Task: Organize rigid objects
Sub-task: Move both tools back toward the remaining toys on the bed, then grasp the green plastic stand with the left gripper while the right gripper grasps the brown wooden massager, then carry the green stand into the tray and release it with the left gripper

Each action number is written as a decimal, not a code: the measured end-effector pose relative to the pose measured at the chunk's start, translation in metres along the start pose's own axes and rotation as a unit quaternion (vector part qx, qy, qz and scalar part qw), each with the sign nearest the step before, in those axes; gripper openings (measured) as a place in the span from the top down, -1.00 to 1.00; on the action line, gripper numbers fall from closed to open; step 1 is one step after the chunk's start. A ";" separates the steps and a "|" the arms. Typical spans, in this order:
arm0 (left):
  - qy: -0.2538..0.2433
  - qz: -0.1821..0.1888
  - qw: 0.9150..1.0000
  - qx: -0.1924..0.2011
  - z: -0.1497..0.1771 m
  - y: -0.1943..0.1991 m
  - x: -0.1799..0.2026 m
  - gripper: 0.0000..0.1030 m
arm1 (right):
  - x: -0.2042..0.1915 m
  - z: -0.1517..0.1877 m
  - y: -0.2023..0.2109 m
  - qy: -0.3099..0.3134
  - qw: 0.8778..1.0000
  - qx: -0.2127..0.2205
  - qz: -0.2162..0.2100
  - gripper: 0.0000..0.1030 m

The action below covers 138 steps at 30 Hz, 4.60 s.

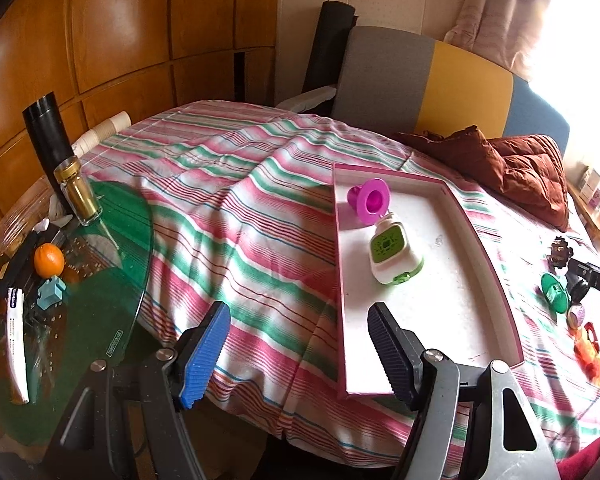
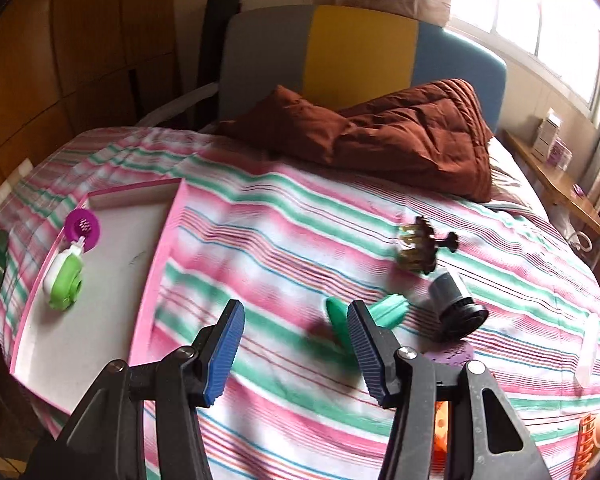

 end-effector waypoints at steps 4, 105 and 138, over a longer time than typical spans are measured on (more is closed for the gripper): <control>-0.011 0.004 1.000 -0.001 -0.001 0.001 0.008 -0.40 | 0.051 -0.005 -0.009 -0.034 0.999 0.003 0.038 -0.07; -0.151 0.314 0.932 -0.105 0.037 -0.038 0.293 0.40 | 0.149 -0.015 -0.151 -0.218 0.968 -0.122 0.011 -0.40; -0.090 0.139 0.985 -0.058 0.009 -0.023 0.161 0.40 | -0.012 0.059 -0.069 -0.025 0.990 -0.092 -0.105 0.14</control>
Point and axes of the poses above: each gripper's, at about its wrist camera, not at the fingertips, and y roughly against the way its jaws point, x to its right, z to its underside, the point moved 9 cm from there along -y, roughly the way its jaws point, and after that the axes turned 9 degrees about x, right-handed, at the moved point
